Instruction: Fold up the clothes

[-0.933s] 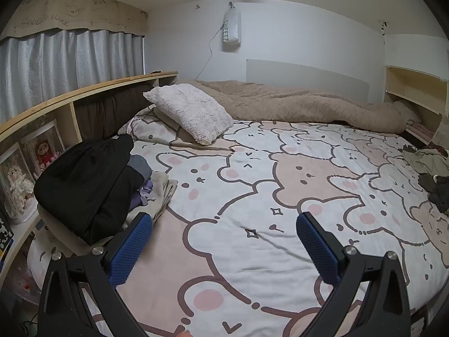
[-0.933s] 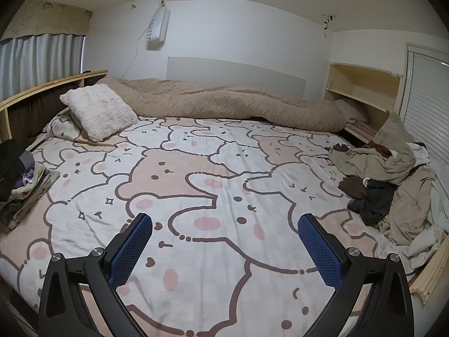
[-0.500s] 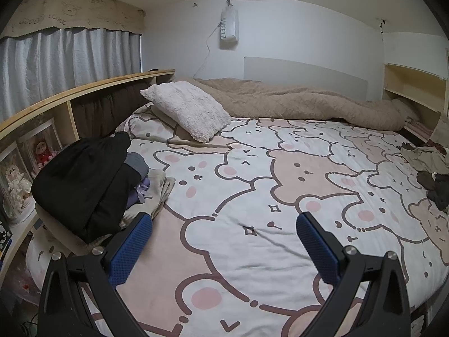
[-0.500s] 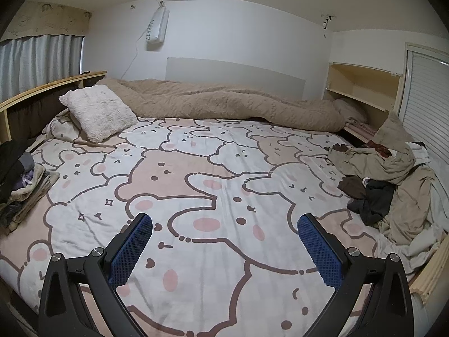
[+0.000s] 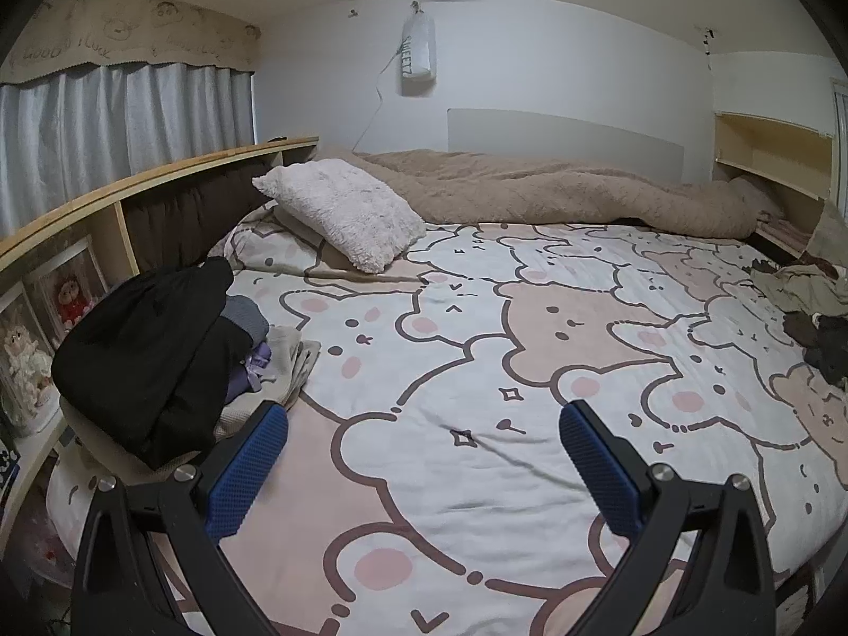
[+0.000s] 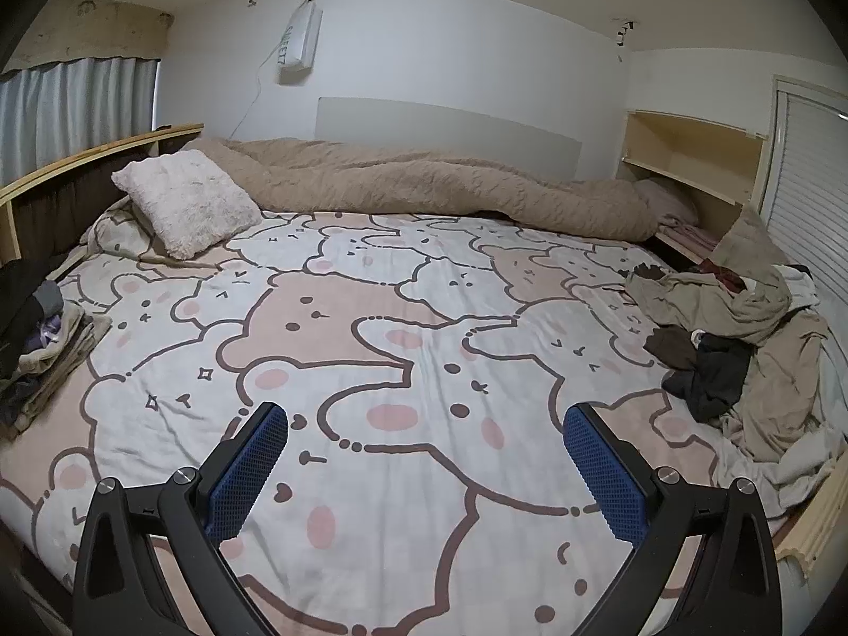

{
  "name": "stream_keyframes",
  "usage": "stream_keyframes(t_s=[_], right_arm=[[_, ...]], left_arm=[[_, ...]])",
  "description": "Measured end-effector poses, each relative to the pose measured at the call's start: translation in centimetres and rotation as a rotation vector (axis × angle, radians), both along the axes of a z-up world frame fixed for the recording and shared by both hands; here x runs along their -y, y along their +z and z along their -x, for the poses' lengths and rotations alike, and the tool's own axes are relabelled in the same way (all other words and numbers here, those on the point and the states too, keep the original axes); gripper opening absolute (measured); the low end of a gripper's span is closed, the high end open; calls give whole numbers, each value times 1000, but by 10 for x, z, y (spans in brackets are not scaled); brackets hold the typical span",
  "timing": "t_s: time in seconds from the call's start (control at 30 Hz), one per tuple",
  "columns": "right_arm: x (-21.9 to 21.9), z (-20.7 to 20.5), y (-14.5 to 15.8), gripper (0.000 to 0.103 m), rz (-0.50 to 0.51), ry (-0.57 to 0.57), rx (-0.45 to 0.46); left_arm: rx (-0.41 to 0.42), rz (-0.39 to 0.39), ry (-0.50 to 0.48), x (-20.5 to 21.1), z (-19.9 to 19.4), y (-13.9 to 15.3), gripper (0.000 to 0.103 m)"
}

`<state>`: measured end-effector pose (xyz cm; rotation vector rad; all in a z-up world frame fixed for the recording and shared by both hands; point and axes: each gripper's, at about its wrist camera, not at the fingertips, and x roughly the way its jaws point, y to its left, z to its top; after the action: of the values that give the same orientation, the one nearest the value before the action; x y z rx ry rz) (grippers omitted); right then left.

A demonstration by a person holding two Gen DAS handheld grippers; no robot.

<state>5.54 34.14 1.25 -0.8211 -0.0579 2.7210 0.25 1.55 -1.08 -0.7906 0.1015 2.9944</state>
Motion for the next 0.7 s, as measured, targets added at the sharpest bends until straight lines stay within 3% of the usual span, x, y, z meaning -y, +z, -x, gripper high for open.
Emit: stream_keyframes(t_s=[0.7], right_arm=[[-25, 33, -20, 103, 12, -16, 49]], left_arm=[[50, -70, 4, -8, 27, -14, 103]])
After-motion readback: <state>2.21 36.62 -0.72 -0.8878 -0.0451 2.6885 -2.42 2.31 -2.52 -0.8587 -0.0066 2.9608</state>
